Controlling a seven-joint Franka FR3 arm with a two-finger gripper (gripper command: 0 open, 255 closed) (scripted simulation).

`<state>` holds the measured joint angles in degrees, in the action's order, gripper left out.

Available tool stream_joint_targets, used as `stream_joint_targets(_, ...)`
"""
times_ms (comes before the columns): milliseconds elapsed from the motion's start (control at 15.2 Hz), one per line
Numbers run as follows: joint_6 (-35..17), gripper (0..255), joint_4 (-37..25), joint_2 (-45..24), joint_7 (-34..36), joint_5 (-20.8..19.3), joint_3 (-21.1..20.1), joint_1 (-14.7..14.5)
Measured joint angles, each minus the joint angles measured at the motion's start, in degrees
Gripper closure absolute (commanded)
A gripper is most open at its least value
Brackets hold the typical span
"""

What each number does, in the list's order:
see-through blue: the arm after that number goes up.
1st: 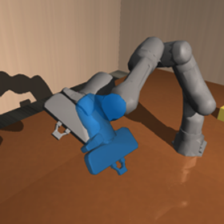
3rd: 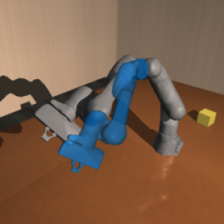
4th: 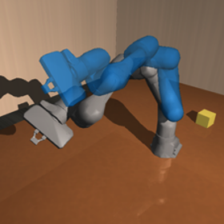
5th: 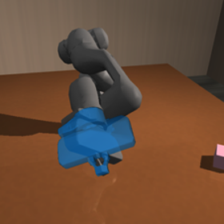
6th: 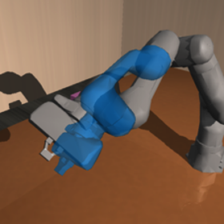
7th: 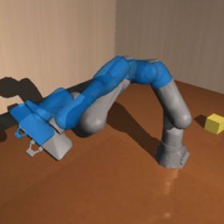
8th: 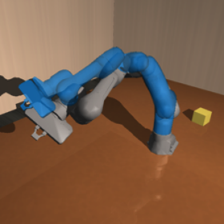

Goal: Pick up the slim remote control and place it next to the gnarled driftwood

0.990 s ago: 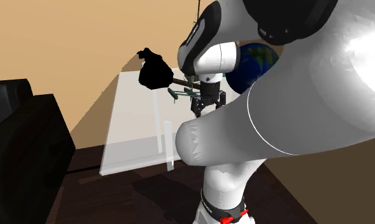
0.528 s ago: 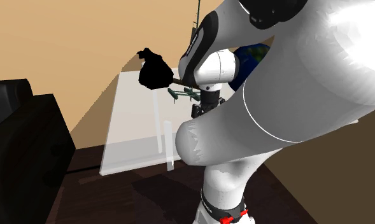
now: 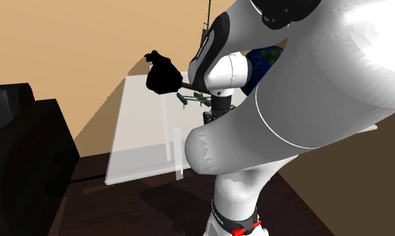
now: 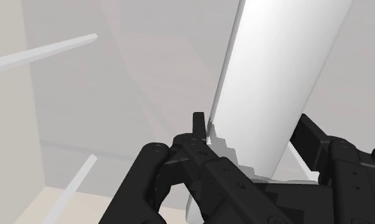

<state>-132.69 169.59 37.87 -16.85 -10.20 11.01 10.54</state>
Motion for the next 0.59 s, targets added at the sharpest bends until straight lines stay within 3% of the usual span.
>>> stream_joint_targets(594,0.42,255,-0.19,0.24,-0.04,0.03,-0.01,0.00)
